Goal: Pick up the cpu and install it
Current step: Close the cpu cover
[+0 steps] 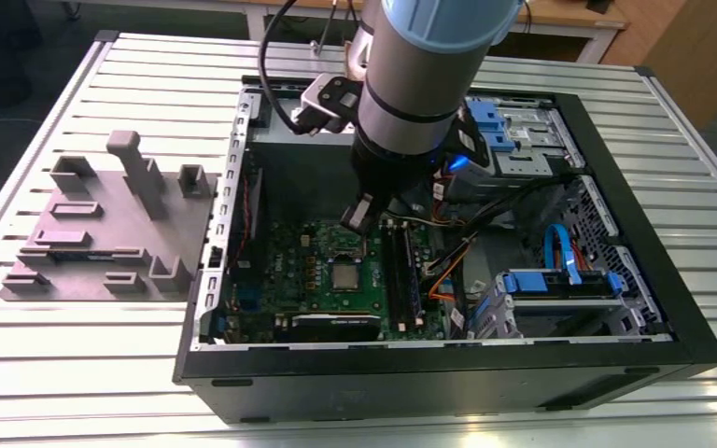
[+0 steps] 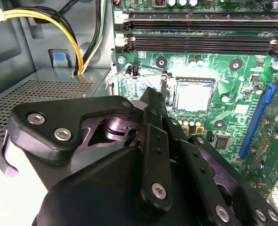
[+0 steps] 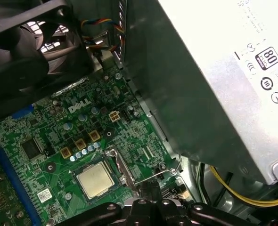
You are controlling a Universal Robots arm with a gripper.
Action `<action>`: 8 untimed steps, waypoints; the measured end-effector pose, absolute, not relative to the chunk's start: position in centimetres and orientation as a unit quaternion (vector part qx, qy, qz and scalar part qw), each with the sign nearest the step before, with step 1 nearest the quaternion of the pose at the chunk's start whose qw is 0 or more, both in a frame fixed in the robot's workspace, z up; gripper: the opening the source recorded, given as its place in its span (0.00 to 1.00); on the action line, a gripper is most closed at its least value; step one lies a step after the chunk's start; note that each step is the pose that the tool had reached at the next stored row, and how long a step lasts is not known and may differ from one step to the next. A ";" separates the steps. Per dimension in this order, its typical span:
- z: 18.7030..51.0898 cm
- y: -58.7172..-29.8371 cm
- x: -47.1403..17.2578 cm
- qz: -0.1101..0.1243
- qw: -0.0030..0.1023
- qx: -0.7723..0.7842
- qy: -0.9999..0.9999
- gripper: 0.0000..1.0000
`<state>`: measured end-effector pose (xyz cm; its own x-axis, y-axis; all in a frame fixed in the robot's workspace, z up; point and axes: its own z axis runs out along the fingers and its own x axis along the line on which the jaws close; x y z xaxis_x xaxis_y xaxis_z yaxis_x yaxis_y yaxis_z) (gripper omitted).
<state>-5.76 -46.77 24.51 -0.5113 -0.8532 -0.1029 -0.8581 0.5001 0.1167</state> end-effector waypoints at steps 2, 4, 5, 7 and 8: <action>24.5 -46.8 -5.8 0.076 0.016 -0.494 0.866 0.11; 24.5 -46.8 -5.8 0.076 0.016 -0.494 0.866 0.11; 24.5 -46.8 -5.8 0.076 0.016 -0.494 0.866 0.11; 24.5 -46.9 -5.8 0.076 0.016 -0.494 0.866 0.11; 24.5 -46.9 -5.8 0.076 0.016 -0.494 0.866 0.11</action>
